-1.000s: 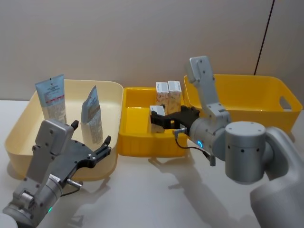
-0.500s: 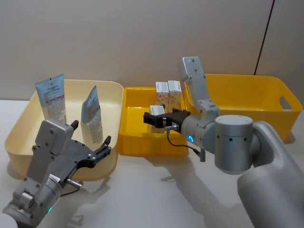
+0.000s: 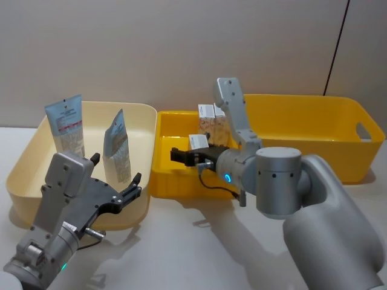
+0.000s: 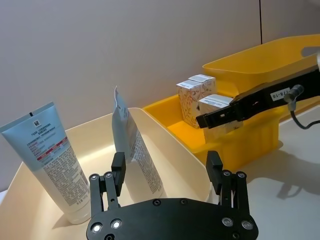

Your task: Bimanual collaborative sorting of washing and personal care products

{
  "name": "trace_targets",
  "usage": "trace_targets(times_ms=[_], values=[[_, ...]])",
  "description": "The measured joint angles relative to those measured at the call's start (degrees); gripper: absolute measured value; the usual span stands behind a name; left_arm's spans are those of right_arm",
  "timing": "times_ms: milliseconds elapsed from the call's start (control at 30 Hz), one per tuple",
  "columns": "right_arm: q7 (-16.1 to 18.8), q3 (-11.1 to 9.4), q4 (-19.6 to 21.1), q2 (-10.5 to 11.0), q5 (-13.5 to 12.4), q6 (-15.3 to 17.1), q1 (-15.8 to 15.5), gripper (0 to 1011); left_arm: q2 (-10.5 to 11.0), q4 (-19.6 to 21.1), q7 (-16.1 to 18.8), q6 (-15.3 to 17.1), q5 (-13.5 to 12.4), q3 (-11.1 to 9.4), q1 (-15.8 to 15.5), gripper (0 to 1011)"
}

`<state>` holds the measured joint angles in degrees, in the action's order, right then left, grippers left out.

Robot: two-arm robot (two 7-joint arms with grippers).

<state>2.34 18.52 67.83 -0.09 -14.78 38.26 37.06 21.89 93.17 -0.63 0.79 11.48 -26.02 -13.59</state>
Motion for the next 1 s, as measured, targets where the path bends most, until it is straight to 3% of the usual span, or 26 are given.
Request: trace_targets(times_ms=[333, 467, 733, 800, 1000], values=[[-0.8, 0.6, -3.2, -1.3, 1.3, -2.1, 1.3, 998, 0.0, 0.0, 0.0, 0.0, 0.0, 0.0, 0.0, 1003], [-1.0, 0.7, -3.9, -1.5, 1.6, -2.5, 1.5, 943, 0.0, 0.0, 0.0, 0.0, 0.0, 0.0, 0.0, 1003], [-1.2, 0.9, -4.8, -1.9, 2.0, -3.0, 1.9, 753, 0.0, 0.0, 0.0, 0.0, 0.0, 0.0, 0.0, 1003], [-1.3, 0.9, -5.0, -1.9, 2.1, -3.1, 1.9, 630, 0.0, 0.0, 0.0, 0.0, 0.0, 0.0, 0.0, 1003], [-1.4, 1.0, -5.3, -2.1, 2.2, -3.4, 2.1, 475, 0.0, 0.0, 0.0, 0.0, 0.0, 0.0, 0.0, 1003]])
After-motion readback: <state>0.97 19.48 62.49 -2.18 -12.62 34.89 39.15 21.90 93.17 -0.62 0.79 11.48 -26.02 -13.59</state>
